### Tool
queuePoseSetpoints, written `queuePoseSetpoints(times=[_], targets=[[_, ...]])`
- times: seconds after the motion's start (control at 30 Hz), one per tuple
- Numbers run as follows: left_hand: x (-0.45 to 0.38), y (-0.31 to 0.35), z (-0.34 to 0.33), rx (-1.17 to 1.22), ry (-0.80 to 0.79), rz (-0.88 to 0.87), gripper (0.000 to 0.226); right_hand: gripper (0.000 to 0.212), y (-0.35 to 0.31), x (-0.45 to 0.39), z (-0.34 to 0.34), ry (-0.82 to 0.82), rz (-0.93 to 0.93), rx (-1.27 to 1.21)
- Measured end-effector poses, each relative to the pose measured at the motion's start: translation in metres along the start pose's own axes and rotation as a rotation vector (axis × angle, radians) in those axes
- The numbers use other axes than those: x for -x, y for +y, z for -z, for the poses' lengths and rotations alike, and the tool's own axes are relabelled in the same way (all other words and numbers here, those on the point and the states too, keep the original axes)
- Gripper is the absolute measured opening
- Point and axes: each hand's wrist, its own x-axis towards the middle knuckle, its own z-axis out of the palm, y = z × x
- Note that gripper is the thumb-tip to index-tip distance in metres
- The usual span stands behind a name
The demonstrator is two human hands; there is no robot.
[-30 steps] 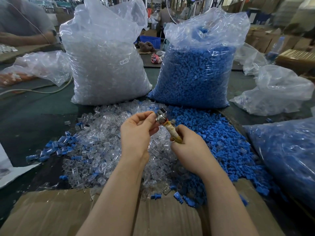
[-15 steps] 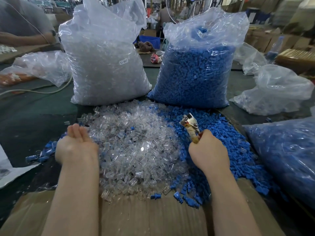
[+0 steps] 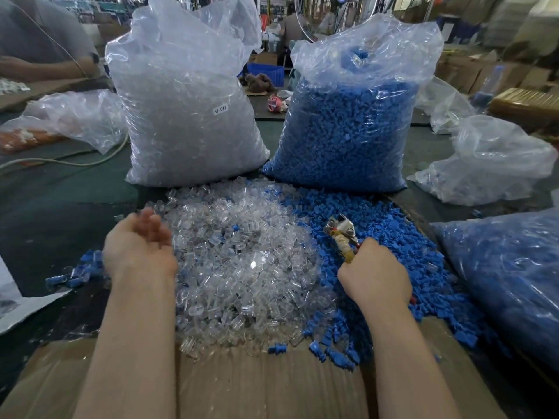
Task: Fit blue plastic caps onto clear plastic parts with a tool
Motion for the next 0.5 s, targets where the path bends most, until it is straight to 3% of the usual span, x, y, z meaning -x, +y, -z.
queuePoseSetpoints(times=[0.13,0.27,0.33,0.4,0.5], targets=[[0.021,-0.019,-0.014,-0.717,-0.261,-0.168,0.004,0.040,0.000,-0.001,0.000,-0.011,-0.008,-0.009],[0.037,-0.044,-0.019,-1.359,-0.609,-0.231,0.037,0.034,0.001,-0.001,0.000,-0.023,-0.010,-0.018],[0.041,-0.056,-0.020,-1.647,-0.678,-0.257,0.059,0.029,0.002,-0.001,0.000,-0.027,-0.008,-0.013],[0.044,-0.064,-0.022,-1.822,-0.671,-0.335,0.065,0.024,0.002,-0.001,0.001,-0.019,-0.009,-0.017],[0.045,-0.071,-0.023,-1.862,-0.665,-0.492,0.046,0.022,0.001,-0.001,0.001,-0.015,-0.009,-0.019]])
